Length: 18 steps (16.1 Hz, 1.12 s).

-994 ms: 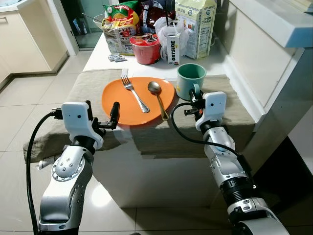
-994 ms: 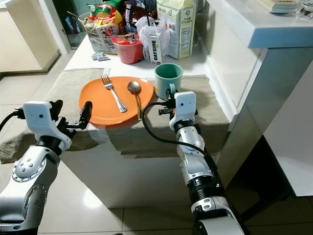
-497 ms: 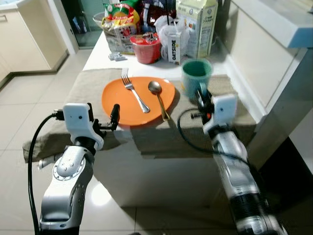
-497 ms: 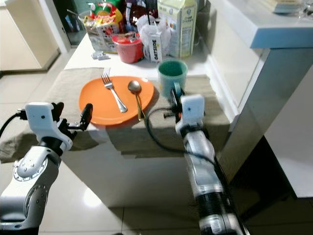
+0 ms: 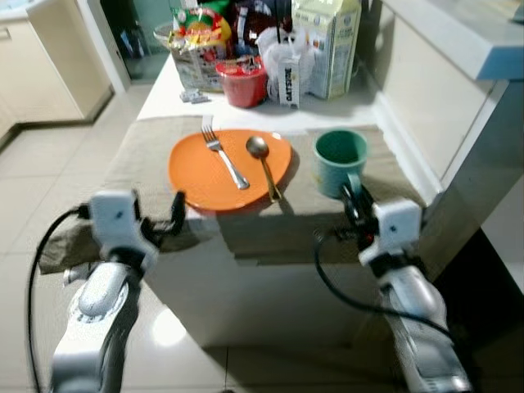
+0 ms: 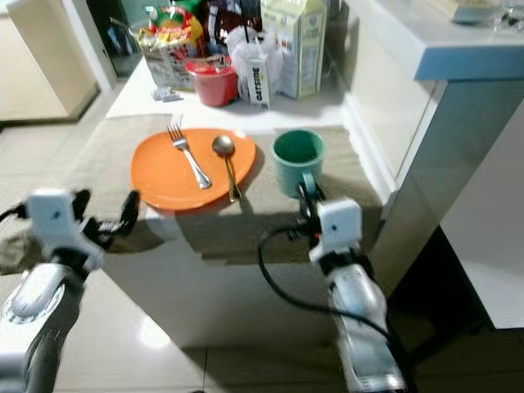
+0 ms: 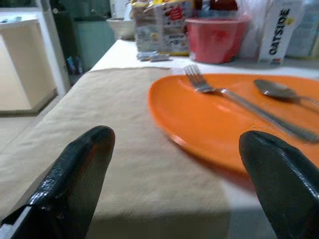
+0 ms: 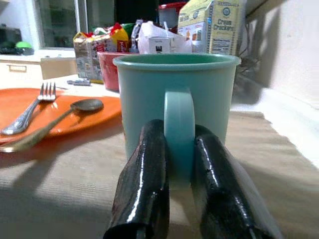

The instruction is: Setting the table

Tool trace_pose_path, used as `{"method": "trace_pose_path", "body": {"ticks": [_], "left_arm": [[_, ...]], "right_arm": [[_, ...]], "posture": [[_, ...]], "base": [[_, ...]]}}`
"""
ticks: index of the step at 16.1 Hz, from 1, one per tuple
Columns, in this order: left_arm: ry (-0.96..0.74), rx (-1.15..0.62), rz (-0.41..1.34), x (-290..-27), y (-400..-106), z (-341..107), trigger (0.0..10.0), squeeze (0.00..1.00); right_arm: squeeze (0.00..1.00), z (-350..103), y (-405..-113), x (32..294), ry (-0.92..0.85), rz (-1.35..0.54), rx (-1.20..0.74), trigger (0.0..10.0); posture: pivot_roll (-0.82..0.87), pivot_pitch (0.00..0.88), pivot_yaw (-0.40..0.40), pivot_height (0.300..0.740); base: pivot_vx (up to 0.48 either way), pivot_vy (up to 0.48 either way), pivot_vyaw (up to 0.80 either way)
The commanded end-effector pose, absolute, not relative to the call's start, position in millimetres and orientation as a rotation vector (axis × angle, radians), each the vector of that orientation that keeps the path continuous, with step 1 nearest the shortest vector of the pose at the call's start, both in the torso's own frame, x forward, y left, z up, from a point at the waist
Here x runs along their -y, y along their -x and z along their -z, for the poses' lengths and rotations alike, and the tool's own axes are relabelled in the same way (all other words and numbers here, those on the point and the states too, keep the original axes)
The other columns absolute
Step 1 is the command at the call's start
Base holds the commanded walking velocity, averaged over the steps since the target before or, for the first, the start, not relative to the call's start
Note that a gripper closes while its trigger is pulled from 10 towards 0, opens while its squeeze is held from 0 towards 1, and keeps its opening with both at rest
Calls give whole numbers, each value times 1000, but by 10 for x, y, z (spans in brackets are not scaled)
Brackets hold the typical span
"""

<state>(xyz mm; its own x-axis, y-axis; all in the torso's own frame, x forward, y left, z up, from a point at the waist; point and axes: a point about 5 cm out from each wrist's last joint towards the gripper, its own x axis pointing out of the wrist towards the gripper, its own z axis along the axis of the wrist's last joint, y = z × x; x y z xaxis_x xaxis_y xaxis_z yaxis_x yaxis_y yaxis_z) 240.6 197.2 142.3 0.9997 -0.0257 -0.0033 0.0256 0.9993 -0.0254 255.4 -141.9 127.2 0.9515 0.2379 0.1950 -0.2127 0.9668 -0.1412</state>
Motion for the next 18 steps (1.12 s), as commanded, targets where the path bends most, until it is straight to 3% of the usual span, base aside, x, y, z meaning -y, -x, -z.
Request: {"method": "trace_pose_path", "body": {"ticks": [1, 6, 7, 8, 9, 14, 18], "left_arm": [[21, 1, 13, -2033, -2336, -1423, 10000, 0], [70, -67, 4, -2024, -2018, -1264, 10000, 0], [115, -82, 4, -2025, -1925, -1247, 4980, 0], [101, -103, 24, -1985, -1860, -1223, 8588, 0], [97, -104, 38, -1961, -1844, -1215, 10000, 0], [101, -117, -6, -2170, -1412, -1114, 10000, 0], [92, -66, -27, -2245, -1370, -1185, 10000, 0]], "right_arm": [[0, -1210, -2478, 1398, 156, -256, 193, 0], [0, -1074, -2293, 1501, 148, -240, 162, 0], [0, -1031, -2245, 1556, 122, -219, 136, 0], [0, -989, -2242, 1564, 127, -223, 129, 0], [0, -965, -2255, 1548, 125, -226, 128, 0], [0, -626, -2656, 1447, 118, -250, 55, 0], [0, -338, -2905, 1594, 119, -223, -100, 0]], "posture": [[-122, 0, 122, 740], [-115, 0, 121, 740], [-114, 0, 120, 740], [-106, 0, 115, 740], [-106, 0, 115, 740], [-91, 0, 108, 740], [-70, 0, 113, 740]], "base": [[0, 0, 0], [0, 0, 0], [0, 0, 0], [0, 0, 0], [0, 0, 0], [0, 0, 0], [0, 0, 0]]}}
